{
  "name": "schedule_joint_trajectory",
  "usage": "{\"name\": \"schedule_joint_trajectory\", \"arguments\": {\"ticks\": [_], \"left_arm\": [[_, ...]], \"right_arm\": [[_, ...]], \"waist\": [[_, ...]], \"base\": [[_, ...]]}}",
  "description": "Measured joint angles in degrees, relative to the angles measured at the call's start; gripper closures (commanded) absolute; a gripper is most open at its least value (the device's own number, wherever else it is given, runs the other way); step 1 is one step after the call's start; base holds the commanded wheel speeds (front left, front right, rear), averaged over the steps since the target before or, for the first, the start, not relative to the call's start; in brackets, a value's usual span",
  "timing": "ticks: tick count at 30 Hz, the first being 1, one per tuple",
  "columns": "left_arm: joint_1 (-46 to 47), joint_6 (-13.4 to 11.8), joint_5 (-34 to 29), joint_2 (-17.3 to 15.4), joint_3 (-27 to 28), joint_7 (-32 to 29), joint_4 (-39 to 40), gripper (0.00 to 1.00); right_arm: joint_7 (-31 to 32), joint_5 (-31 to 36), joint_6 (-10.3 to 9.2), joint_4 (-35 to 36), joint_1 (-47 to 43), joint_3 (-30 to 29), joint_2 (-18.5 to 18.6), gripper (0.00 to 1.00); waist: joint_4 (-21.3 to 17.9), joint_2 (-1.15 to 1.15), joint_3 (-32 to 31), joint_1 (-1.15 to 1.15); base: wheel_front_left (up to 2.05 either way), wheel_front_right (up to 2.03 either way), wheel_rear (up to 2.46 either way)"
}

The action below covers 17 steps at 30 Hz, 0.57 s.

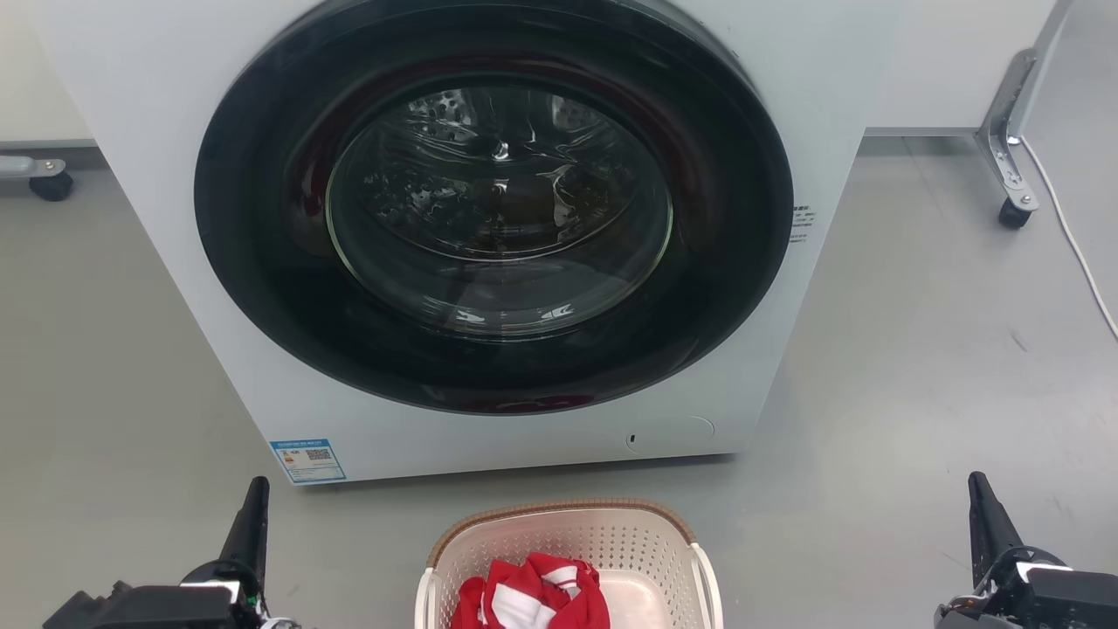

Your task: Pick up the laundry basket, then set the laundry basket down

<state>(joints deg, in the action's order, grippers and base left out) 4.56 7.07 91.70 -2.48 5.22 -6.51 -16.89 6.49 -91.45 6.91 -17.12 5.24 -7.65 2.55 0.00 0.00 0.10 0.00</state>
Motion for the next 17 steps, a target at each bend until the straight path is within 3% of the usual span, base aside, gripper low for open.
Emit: {"name": "schedule_joint_trajectory", "arguments": {"ticks": [17], "left_arm": [[0.0, 0.0, 0.0, 0.0, 0.0, 0.0, 0.0, 1.00]], "right_arm": [[0.0, 0.0, 0.00, 0.0, 0.0, 0.0, 0.0, 1.00]], "waist": [[0.0, 0.00, 0.0, 0.00]], "base": [[0.00, 0.00, 0.00]]}}
